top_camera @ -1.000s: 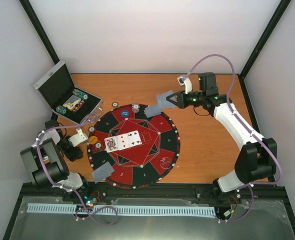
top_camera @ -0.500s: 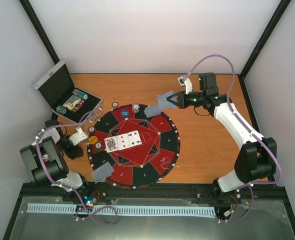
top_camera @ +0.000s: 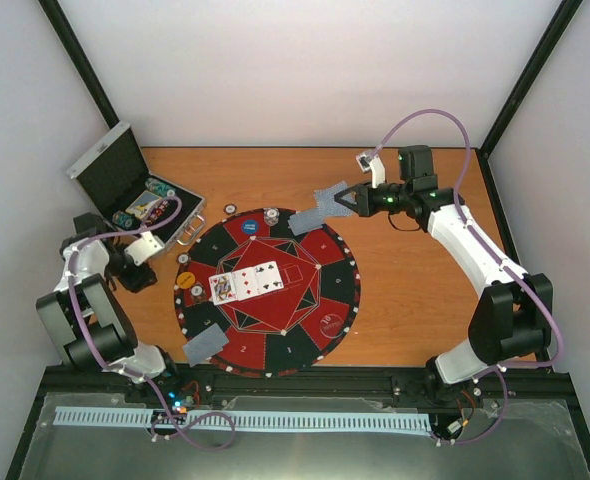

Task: Distribute texas hold em gaming equipment

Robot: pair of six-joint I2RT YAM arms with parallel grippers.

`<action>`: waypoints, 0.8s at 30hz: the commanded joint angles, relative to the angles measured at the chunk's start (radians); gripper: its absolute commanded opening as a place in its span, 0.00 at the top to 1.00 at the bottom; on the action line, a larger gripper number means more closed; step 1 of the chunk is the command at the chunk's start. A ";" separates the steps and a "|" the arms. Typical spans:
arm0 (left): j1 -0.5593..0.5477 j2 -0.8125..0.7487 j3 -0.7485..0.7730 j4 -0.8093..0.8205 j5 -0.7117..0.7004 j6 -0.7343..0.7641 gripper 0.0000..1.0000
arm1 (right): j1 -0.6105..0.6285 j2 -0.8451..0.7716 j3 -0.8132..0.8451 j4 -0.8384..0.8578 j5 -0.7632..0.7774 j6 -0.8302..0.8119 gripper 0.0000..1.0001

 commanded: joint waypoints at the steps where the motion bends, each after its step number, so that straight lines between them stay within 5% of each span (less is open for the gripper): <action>1: -0.007 -0.032 0.096 -0.061 0.094 -0.003 0.42 | -0.011 -0.006 0.026 0.018 -0.021 -0.004 0.97; 11: -0.283 -0.108 0.151 -0.129 0.114 -0.174 0.41 | -0.010 0.007 0.047 0.003 -0.013 0.004 0.97; 17: -0.570 -0.109 0.198 -0.248 0.115 -0.290 0.41 | -0.010 0.004 0.061 -0.022 0.006 0.001 0.97; 24: -0.746 -0.178 0.138 -0.311 0.156 -0.283 0.41 | -0.010 -0.006 0.062 -0.025 0.001 0.007 0.97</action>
